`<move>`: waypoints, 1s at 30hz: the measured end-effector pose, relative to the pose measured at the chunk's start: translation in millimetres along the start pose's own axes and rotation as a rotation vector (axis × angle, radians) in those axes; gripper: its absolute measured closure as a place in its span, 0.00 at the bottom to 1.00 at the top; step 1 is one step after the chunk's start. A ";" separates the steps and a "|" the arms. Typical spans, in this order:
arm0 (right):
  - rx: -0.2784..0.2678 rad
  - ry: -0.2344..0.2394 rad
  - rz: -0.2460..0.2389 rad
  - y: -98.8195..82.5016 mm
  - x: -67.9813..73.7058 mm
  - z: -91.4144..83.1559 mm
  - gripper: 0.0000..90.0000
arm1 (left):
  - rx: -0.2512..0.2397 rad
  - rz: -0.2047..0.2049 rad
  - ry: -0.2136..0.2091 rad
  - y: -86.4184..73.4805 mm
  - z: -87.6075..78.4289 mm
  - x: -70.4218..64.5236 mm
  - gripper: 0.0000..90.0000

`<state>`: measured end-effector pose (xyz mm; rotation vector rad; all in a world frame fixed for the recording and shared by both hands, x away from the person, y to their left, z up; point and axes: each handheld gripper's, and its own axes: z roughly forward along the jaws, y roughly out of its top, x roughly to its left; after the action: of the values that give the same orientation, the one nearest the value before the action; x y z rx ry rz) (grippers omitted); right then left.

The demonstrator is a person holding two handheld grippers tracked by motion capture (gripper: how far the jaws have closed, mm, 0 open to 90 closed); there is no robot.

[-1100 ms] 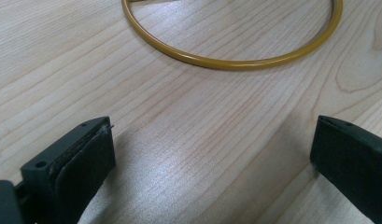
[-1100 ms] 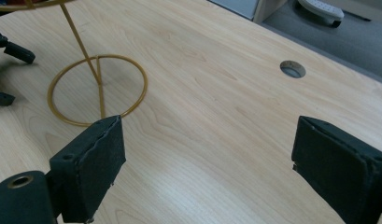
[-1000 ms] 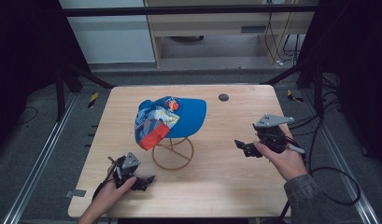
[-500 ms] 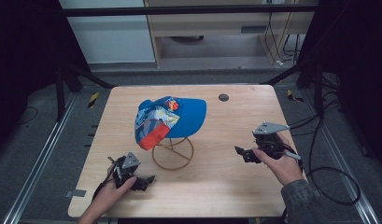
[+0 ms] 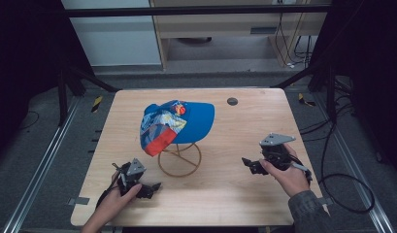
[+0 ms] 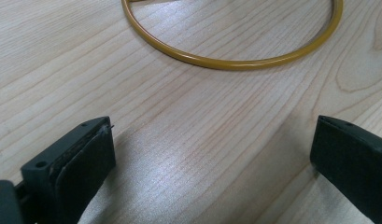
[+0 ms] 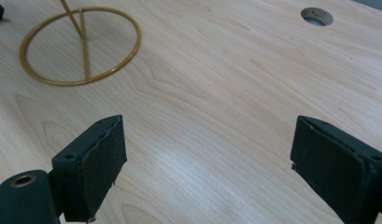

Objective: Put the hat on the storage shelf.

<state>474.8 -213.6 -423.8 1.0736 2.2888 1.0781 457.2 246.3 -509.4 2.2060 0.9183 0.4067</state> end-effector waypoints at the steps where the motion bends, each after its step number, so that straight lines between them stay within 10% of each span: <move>1: 0.004 -0.001 0.000 -1.6 0.3 1.2 0.12 | 0.000 0.000 0.000 0.0 0.0 0.0 0.00; 30: 0.058 0.002 0.056 -37.2 7.9 44.7 0.14 | 0.000 0.001 0.000 0.0 0.0 0.1 0.00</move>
<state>479.5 -201.3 -481.0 1.1662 2.3172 1.0395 457.3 246.3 -509.4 2.2064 0.9175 0.4078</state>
